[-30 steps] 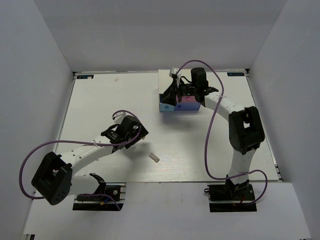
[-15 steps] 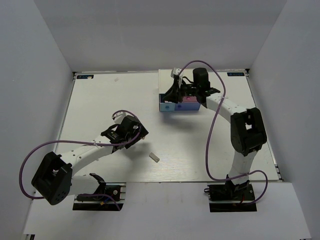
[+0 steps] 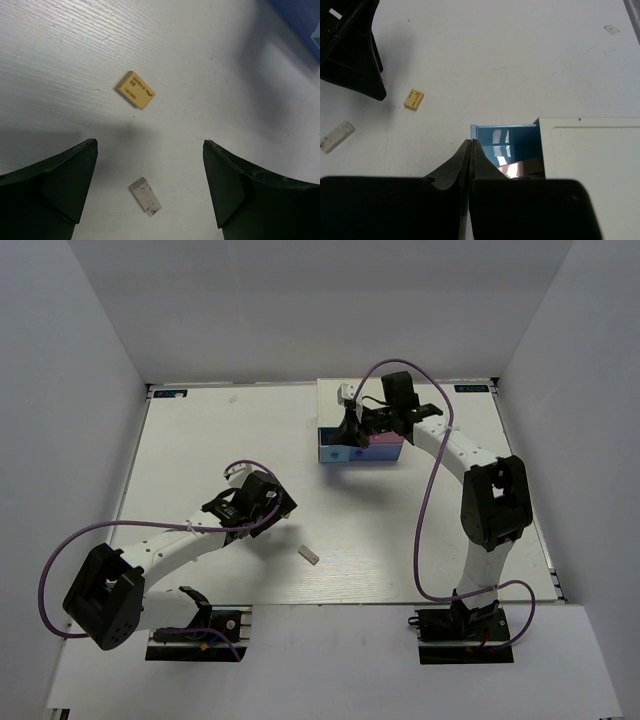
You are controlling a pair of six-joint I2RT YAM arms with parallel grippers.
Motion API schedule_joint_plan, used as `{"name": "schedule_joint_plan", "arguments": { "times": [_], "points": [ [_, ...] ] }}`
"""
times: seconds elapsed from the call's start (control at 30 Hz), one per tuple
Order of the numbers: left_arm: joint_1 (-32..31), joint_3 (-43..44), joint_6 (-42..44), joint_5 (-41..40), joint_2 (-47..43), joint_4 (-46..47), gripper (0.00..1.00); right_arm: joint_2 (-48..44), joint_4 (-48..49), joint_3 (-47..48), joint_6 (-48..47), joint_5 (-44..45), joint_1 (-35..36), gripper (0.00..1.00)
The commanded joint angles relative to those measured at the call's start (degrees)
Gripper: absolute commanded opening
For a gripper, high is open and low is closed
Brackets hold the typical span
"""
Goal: Sort the stationery into containers
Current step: Close the drawer in the storage box.
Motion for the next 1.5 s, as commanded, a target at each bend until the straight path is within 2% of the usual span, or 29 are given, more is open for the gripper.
{"name": "schedule_joint_plan", "arguments": {
  "times": [0.0, 0.53, 1.07, 1.27, 1.47],
  "points": [
    [0.27, 0.06, -0.31, -0.66, -1.7, -0.72, 0.96, 1.61, -10.95, 4.42, -8.61, -1.4, -0.13, 0.0],
    [0.27, 0.06, -0.31, -0.66, -1.7, -0.72, 0.96, 1.44, -6.91, 1.52, -6.95, 5.2, 0.31, 0.0],
    [0.27, 0.06, -0.31, -0.66, -1.17, -0.72, 0.96, -0.06, 9.77, -3.49, 3.43, 22.86, 1.45, 0.0],
    [0.27, 0.06, -0.31, -0.66, -1.17, -0.72, 0.96, -2.96, 20.24, -10.25, 6.68, 30.15, 2.76, 0.0],
    [0.27, 0.59, -0.31, -0.66, -0.65, -0.72, 0.96, -4.98, 21.74, -13.86, 7.3, 30.95, 3.56, 0.0]
  ]
}}
